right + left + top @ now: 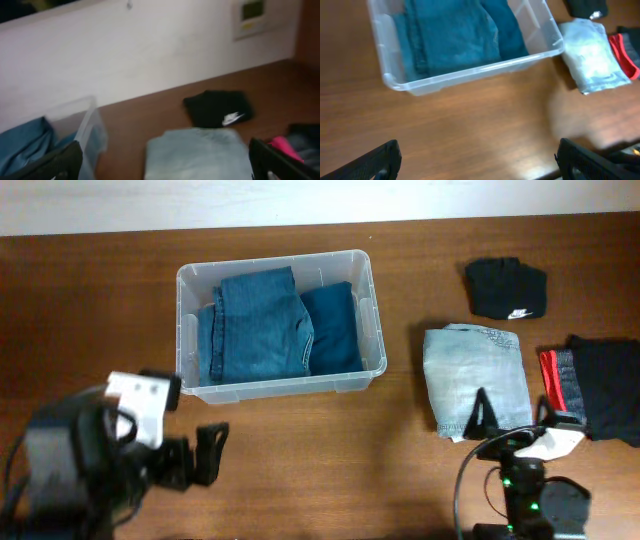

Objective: Pack container

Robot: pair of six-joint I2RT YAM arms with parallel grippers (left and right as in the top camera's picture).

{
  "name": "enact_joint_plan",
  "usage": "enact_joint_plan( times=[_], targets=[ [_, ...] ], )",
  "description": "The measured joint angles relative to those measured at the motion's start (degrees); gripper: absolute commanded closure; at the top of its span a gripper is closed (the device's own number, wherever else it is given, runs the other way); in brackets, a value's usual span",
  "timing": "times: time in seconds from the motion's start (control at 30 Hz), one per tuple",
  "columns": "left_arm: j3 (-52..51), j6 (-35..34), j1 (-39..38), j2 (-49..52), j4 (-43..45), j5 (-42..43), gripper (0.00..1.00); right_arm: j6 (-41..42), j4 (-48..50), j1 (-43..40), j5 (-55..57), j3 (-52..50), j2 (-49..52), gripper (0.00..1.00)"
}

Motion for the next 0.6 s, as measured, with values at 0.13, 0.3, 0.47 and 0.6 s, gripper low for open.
enact_joint_plan(
  times=[0.13, 0.3, 0.47, 0.6],
  targets=[
    [0.0, -0.1, 0.0, -8.4, -2.6, -3.6, 0.00, -1.2, -6.3, -3.5, 0.0, 7.9, 6.0, 0.02],
    [0.0, -0.1, 0.0, -18.0, -5.4, -6.3, 0.00, -3.0, -11.2, -6.1, -3.3, 16.4, 17.6, 0.02],
    [0.0, -0.1, 0.0, -24.6, -5.9, -9.4, 0.00, -5.7, -14.6, -6.3, -7.1, 23.4, 26.9, 0.02],
    [0.0, 0.0, 0.0, -27.0, -6.5, -12.2, 0.01, -7.0, -17.0, -6.3, -8.6, 27.0, 31.0, 0.02]
  ],
)
